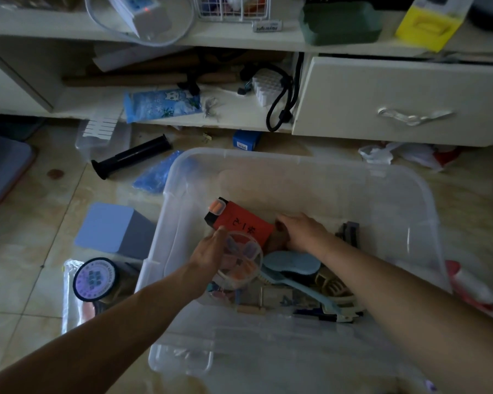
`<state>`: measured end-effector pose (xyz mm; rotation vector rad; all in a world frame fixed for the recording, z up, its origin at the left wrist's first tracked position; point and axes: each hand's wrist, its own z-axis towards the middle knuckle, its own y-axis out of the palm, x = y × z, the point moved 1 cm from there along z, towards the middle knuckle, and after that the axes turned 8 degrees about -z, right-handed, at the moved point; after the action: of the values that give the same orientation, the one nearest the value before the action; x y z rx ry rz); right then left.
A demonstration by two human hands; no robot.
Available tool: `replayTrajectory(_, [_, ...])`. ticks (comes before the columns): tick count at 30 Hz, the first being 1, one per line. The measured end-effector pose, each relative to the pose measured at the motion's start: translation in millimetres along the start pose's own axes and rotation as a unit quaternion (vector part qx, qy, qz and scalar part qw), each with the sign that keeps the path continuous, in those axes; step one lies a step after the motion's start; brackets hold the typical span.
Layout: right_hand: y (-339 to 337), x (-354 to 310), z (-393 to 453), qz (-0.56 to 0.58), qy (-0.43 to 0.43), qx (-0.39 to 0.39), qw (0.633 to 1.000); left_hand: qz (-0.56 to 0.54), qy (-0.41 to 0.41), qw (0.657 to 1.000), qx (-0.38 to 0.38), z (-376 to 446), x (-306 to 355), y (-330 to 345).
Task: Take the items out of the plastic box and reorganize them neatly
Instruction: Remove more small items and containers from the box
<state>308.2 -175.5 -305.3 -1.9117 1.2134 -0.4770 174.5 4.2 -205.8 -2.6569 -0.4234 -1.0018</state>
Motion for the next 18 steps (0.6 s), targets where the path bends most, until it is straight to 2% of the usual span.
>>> replayTrajectory(6, [13.3,1.8,-7.2,0.001,0.035,0.044,0.998,-0.015,-0.011,1.0,0.023,-1.3,1.0,3.9])
replayTrajectory(9, [22.7,-1.8,-6.7,0.043,0.036,0.069,0.996,-0.033,-0.02,0.999,0.022,-3.1,2.8,2.8])
replayTrajectory(12, [26.3,6.2,-4.1,0.126,0.066,0.074,0.987,-0.063,-0.027,0.998,-0.012,-4.7,2.3,1.4])
replayTrajectory(16, [37.6,30.6,1.8,0.174,0.112,0.084,0.975,-0.081,-0.009,0.992,-0.095,-7.9,0.6,-1.8])
replayTrajectory(18, [14.4,26.0,-18.1,0.21,0.105,0.126,0.964,-0.077,0.001,0.99,-0.121,-6.0,-1.1,-2.1])
